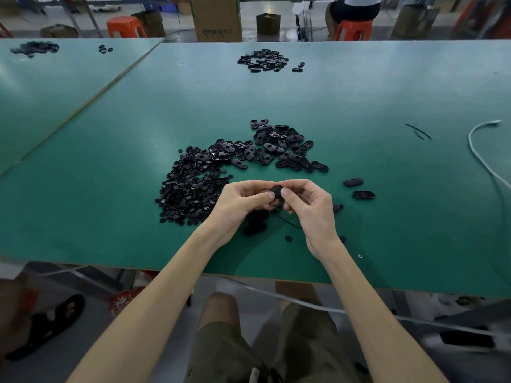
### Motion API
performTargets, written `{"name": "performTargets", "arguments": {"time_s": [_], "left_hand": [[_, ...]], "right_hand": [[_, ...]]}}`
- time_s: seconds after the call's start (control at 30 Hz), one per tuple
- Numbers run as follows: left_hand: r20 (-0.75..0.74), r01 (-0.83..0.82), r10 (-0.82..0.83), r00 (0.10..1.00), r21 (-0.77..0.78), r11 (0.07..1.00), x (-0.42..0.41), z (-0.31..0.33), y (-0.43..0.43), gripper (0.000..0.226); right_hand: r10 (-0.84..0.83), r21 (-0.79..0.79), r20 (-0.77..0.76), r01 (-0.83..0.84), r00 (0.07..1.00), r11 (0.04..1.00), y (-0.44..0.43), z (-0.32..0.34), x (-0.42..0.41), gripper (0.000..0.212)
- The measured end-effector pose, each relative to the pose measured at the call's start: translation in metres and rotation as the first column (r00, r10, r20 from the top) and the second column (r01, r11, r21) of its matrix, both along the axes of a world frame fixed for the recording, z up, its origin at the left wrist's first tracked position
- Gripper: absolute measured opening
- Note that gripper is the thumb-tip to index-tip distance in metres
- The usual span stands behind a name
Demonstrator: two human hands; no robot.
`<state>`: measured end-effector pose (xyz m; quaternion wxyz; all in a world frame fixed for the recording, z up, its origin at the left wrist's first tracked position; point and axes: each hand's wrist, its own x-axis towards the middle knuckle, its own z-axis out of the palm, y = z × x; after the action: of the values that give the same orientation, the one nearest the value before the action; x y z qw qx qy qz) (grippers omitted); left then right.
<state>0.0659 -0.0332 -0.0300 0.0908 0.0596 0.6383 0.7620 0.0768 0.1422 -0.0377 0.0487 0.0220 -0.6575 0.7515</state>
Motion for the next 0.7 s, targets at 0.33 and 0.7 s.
{"name": "performTargets", "arguments": {"time_s": [0.33, 0.7], "left_hand": [[0.003, -0.052, 0.052, 0.999, -0.063, 0.997, 0.002, 0.003, 0.004, 0.018], [-0.366, -0.166, -0.022, 0.93, -0.476, 0.864, -0.029, 0.07, 0.064, 0.018]], "right_hand": [[-0.011, 0.01, 0.003, 0.011, 1.0, 1.0, -0.001, -0.003, 0.0, 0.01], [-0.008, 0.107, 0.025, 0.005, 1.0, 0.994, -0.003, -0.001, -0.002, 0.002]]}}
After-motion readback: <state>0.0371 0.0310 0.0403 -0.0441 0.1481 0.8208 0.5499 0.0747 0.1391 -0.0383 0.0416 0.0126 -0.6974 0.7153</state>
